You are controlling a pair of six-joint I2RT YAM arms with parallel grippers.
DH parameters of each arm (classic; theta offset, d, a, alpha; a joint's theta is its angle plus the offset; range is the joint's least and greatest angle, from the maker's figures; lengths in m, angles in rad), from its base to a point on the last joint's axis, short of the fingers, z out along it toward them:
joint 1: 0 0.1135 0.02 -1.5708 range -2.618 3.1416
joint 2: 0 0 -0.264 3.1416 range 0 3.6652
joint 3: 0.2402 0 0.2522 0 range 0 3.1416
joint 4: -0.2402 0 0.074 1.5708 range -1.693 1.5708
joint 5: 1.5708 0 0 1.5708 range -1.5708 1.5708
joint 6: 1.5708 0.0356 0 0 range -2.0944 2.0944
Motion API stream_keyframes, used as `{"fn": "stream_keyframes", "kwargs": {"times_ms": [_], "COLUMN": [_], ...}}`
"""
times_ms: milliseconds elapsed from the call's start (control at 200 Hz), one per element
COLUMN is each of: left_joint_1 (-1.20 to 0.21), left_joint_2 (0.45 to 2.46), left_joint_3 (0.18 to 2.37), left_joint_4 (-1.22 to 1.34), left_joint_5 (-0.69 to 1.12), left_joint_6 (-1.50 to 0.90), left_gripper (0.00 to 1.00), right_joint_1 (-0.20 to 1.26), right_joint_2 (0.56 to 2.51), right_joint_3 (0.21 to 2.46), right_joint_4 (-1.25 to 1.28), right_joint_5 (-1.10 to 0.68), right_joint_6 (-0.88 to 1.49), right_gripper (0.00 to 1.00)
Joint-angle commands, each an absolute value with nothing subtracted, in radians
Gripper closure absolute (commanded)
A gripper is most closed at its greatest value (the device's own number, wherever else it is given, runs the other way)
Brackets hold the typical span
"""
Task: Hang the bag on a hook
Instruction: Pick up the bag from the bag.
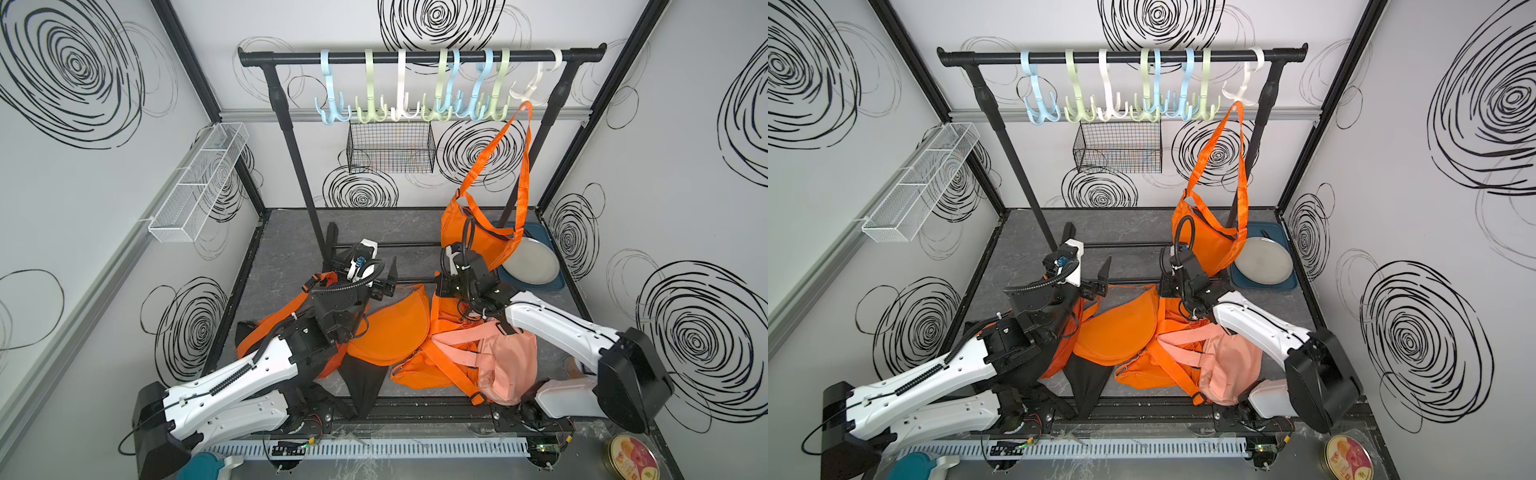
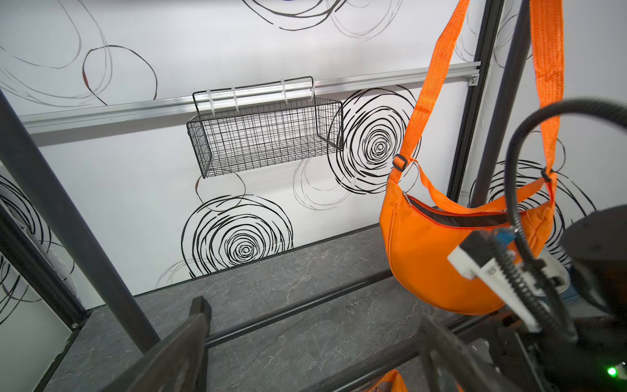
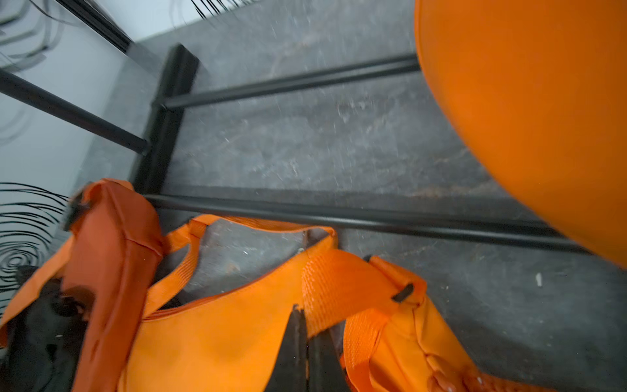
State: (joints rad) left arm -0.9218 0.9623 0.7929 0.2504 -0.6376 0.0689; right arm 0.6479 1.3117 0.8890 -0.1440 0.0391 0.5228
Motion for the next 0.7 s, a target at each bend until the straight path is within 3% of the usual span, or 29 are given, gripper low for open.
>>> {"fn": "stream_keyframes", "kwargs": {"times_ms": [0,285,505,695], "left_joint_1": [-0.923,-0.997,-1.135,-1.152], "left_joint_2": [0.948,0.901,0.991,1.06], "left_joint_3": [0.776,0.746,0.817,0.798], "left_joint_4": [0.331,0.375,0.308,0.406], "left_joint_5": [-0.578,-0.291,-0.302,-0.319], "left_joint_6": [0.089,0.165,0.21,0.13], "left_gripper": [0.01,0.01,0.01,0.01], "right_joint_1": [0.659,0.68,0.705,0.73], "right_joint_2": [1.216,1.082,1.049,1.048], "right_joint_3": [0.935,1.133,1.271,1.389], "right_joint_4": [-0.18,-0.255,-0.256,-0.268], "right_joint_5": [0.051,0.017,-0.021,-0.031], "right_joint_6": [0.458,0.411,0.42,0.414], "right_gripper": [1.0,1.0,1.0,1.0]}}
